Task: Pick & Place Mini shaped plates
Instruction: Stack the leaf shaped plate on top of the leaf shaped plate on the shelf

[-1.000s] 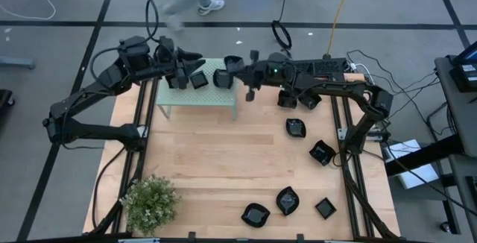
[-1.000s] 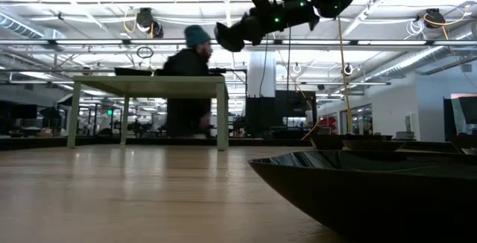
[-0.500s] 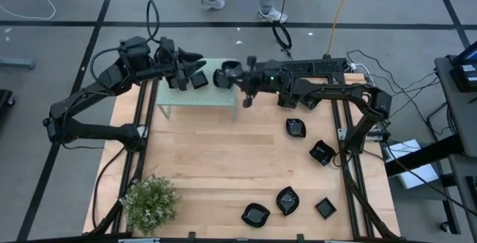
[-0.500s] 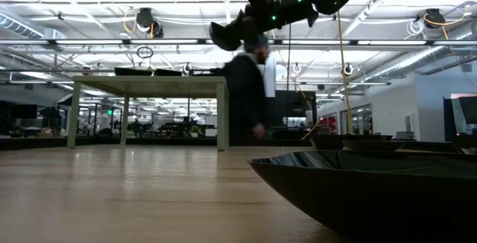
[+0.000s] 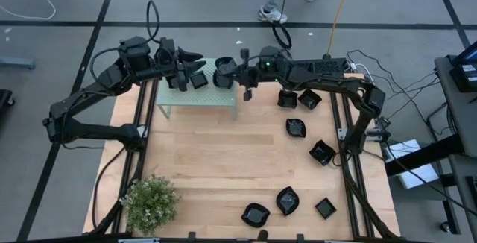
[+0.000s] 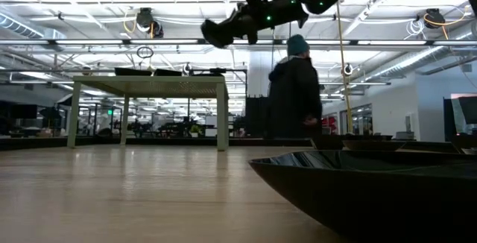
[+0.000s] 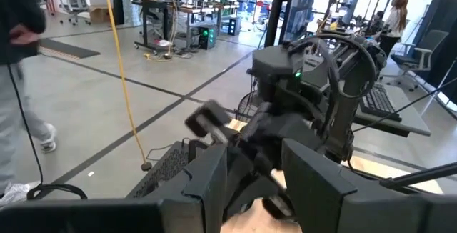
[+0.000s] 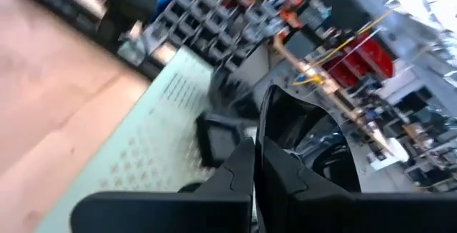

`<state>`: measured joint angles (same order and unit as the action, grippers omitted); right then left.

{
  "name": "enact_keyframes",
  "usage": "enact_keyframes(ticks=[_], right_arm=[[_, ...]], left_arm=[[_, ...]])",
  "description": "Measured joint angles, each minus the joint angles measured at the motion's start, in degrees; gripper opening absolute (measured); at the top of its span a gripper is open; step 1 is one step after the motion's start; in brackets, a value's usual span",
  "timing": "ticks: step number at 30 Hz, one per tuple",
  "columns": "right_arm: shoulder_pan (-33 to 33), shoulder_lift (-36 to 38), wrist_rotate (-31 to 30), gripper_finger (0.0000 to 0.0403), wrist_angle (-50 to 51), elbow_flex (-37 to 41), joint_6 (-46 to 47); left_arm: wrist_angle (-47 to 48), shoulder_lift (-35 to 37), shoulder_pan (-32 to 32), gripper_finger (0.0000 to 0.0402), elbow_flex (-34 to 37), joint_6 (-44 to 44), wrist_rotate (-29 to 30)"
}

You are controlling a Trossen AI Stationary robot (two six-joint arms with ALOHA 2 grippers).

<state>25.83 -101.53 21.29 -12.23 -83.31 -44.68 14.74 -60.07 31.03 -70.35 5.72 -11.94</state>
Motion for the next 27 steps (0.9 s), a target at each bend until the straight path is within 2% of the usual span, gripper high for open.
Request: enact_keyframes(ticks=[3,8,16,19,27], right_arm=[[0.0,-1.9,0.2,0.0002,1.8,-1.5,-2.2],[0.9,-2.9,4.6,0.0002,3.6,-1.5,-3.2],[1.9,-3.4,5.5,0.0002,4.6,-1.5,-7.0],[1.4,-3.5,-0.6,0.0002,3.6,-1.5,-1.8],[-2.9,-3.3,-18.6,0.0002,-0.4,-1.5,25.5]], left_arm=[[0.0,0.0,0.0,0.0141,0.0,0.0,0.0],[0.0,0.0,0.0,0.0141,0.0,0.0,0.0],[0.0,0.0,0.0,0.0141,0.0,0.1,1.4],[0.0,0.0,0.0,0.0141,0.0,0.9,2.1],[0.0,0.0,0.0,0.0141,0.0,0.8,2.1]])
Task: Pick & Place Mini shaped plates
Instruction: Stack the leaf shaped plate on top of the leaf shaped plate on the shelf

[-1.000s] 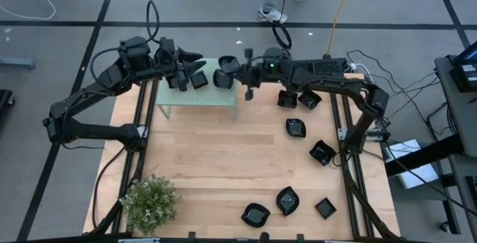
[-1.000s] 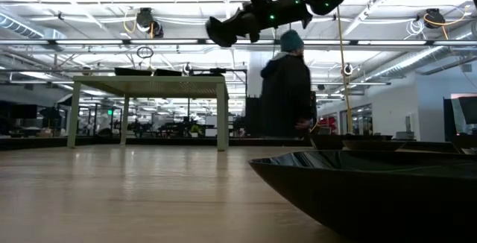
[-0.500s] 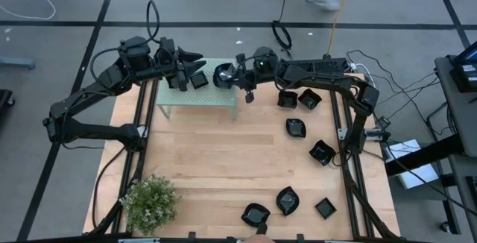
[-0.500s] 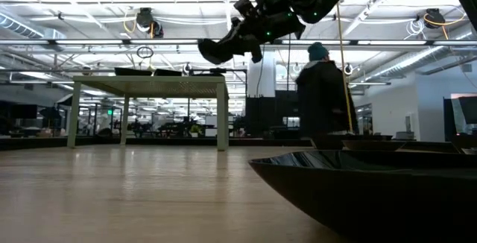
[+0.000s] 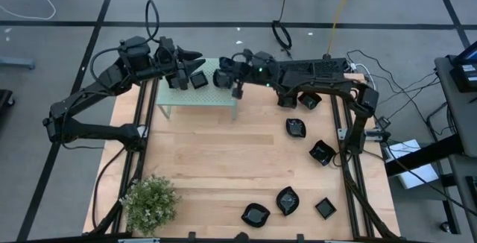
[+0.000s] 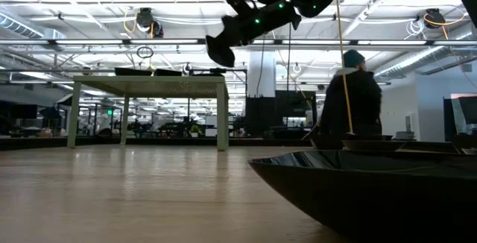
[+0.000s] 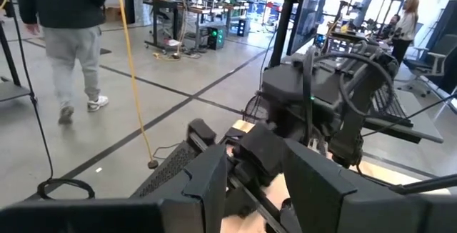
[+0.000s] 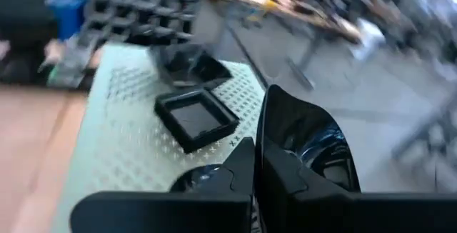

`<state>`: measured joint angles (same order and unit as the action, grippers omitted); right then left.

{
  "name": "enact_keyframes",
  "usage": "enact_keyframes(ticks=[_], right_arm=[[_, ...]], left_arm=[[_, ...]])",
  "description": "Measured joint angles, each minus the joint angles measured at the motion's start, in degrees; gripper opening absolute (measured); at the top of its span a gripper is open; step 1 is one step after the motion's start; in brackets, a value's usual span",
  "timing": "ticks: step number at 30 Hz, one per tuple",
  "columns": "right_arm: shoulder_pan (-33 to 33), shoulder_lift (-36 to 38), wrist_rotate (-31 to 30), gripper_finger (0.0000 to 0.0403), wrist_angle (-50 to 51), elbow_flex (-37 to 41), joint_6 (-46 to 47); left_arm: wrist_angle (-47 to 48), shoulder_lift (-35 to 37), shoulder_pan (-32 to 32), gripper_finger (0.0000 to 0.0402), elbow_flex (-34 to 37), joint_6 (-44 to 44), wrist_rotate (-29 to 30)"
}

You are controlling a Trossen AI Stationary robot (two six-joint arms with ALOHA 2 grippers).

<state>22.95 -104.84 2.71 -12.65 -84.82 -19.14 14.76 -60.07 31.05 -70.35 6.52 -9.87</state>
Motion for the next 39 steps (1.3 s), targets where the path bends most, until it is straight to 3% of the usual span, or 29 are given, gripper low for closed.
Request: enact_keyframes(ticks=[6,11,13,21,26,32,35,39], right_arm=[[-3.4,0.0,-14.2,0.0002,-2.3,0.0,26.1],[-3.6,0.0,-14.7,0.0002,-5.9,0.0,51.1],[-3.6,-0.2,-14.7,0.0002,-6.9,0.0,54.8],[-3.7,-0.3,-17.6,0.0001,-8.5,0.0,55.9],[-5.4,-0.2,-17.9,0.0001,-6.0,0.0,39.7],[-8.6,5.9,-23.4,0.0,16.4,-0.2,31.8],[-10.1,6.8,-25.2,0.0,29.5,0.1,33.1],[-11.3,6.7,-24.9,0.0,36.9,3.4,39.9]], left_arm=[[0.0,0.0,0.0,0.0141,0.0,-0.3,2.0],[0.0,0.0,0.0,0.0141,0.0,-0.3,2.8],[0.0,0.0,0.0,0.0141,0.0,-0.3,2.8],[0.0,0.0,0.0,0.0141,0.0,-4.1,2.8],[0.0,0.0,0.0,0.0141,0.0,-7.8,2.8],[0.3,0.0,0.0,0.0141,0.0,-8.3,2.8],[0.5,0.0,0.0,0.0141,0.0,-8.4,2.8],[0.5,0.0,0.0,0.0141,0.0,-8.4,2.8]])
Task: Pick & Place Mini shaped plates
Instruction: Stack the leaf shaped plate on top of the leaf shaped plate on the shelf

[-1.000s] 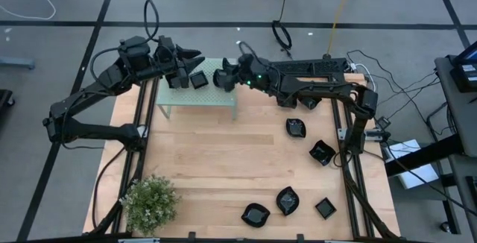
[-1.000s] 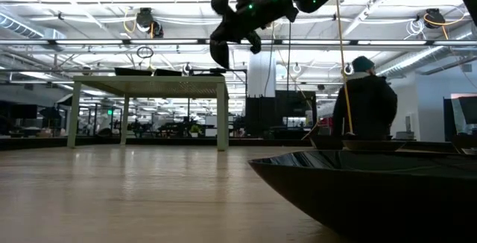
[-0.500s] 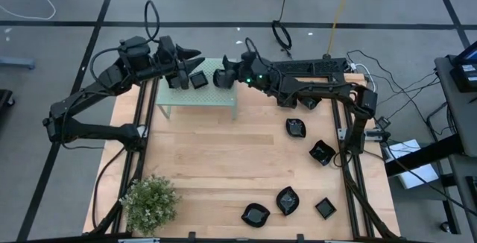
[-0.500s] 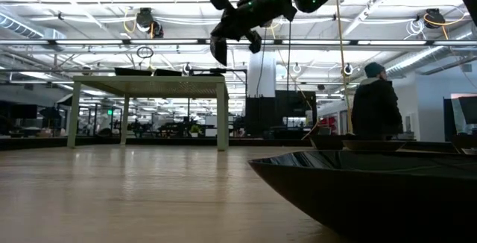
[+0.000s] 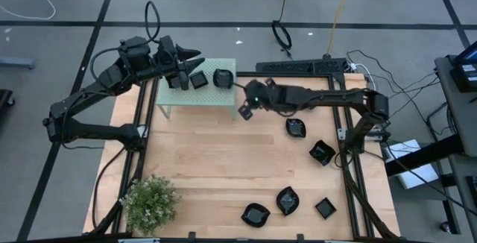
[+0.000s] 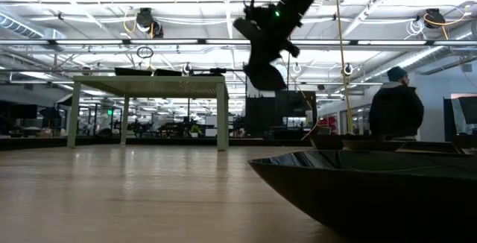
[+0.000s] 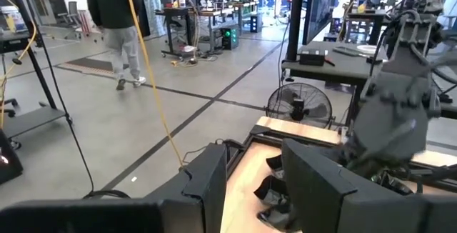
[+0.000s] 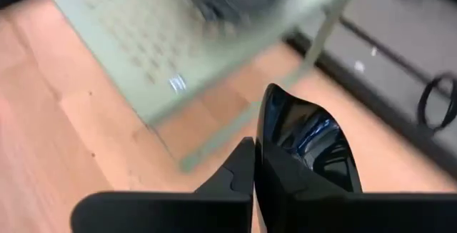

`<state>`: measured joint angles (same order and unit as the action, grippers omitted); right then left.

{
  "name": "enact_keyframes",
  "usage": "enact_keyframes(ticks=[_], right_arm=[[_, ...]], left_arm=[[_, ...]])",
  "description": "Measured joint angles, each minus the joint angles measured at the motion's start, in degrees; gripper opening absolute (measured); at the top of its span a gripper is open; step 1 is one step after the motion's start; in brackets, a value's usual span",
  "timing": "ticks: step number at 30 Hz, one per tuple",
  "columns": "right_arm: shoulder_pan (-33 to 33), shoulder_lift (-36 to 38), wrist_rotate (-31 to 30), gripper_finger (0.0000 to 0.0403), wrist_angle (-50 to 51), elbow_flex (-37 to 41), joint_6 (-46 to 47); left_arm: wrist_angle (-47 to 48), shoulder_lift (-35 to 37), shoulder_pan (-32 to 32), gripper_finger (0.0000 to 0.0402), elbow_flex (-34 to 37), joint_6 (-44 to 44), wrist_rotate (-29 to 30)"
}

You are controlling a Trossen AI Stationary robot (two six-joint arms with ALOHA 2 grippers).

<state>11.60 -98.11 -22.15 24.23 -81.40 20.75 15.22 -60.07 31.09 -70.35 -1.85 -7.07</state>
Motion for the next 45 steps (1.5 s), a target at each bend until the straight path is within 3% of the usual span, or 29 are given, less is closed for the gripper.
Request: enact_keyframes(ticks=[8,11,14,20,25,31,36,41,45], right_arm=[[-0.1,0.0,0.8,0.0,-6.0,15.9,18.9],[-0.5,-0.1,5.3,0.0,-13.2,21.9,21.4],[-1.2,-0.1,5.7,0.0,-19.6,25.8,22.4],[-1.3,0.0,5.9,0.0005,-21.7,27.6,21.6],[-1.2,-0.1,6.1,0.0055,-26.4,27.7,20.3],[-0.6,0.0,12.0,0.0135,-30.0,27.7,20.1],[0.6,2.8,13.5,0.0156,-28.3,27.7,19.2],[4.7,7.2,13.5,0.0154,-18.7,27.7,21.5],[9.2,8.0,20.1,0.0157,-10.3,27.7,21.9]], left_arm=[[0.0,0.0,0.0,0.0141,0.0,0.5,0.0],[0.0,0.0,0.0,0.0141,0.0,0.5,0.0],[0.0,0.0,0.0,0.0141,0.0,0.6,0.0],[0.0,0.0,0.0,0.0141,0.0,0.6,0.0],[0.0,0.0,0.0,0.0141,0.0,0.6,0.0],[0.0,0.0,0.0,0.0141,0.0,0.6,0.0],[0.0,0.0,0.0,0.0141,0.0,0.6,0.0],[0.0,0.0,0.0,0.0141,0.0,0.6,0.0],[0.0,0.0,0.0,0.0141,0.0,0.6,0.0]])
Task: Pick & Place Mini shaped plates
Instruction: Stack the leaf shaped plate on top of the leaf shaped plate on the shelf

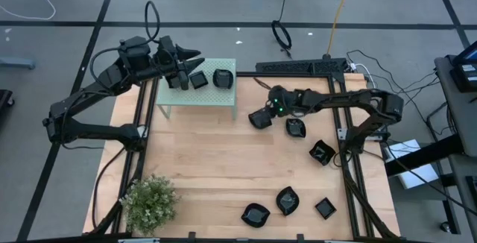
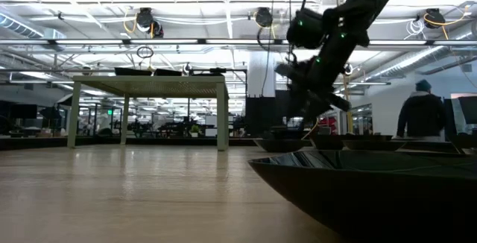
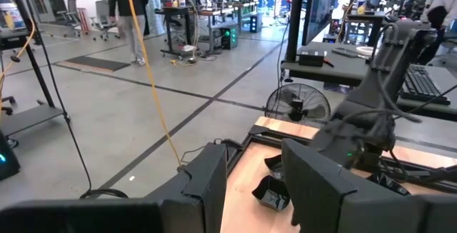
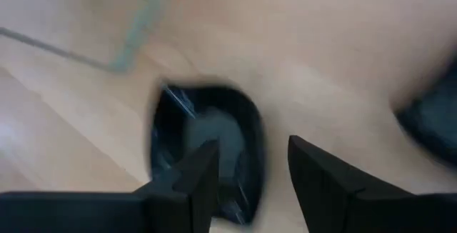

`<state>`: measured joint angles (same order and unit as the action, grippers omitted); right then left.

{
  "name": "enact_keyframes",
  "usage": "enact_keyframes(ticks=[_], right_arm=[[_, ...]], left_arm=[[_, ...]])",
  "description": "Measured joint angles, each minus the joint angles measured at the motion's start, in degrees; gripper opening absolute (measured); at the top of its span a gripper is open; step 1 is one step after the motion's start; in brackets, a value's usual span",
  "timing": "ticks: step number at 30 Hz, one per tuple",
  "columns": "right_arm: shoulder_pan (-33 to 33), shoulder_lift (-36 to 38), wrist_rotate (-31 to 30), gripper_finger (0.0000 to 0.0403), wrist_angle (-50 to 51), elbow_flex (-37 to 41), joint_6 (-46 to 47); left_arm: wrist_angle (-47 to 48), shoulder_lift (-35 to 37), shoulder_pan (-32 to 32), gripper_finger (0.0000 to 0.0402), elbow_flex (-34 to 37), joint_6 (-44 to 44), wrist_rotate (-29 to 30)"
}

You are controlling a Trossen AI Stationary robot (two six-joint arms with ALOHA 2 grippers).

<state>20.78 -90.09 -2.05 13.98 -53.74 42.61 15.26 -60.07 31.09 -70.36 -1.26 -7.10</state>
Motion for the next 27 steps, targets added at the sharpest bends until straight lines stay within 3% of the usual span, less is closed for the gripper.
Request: enact_keyframes(ticks=[4,19,23,27], right_arm=[[3.0,-1.2,4.8,0.0156,2.3,0.0,3.7],[3.7,-6.5,8.2,0.0148,0.9,0.0,-1.5],[3.5,-6.4,8.2,0.0122,0.8,0.0,-2.0],[3.5,-6.3,8.3,0.0072,0.7,0.0,-2.8]], left_arm=[[0.0,0.0,0.0,0.0141,0.0,0.0,0.0],[0.0,0.0,0.0,0.0141,0.0,0.0,0.0],[0.0,0.0,0.0,0.0141,0.0,-0.8,0.0],[0.0,0.0,0.0,0.0141,0.0,-1.5,0.0]])
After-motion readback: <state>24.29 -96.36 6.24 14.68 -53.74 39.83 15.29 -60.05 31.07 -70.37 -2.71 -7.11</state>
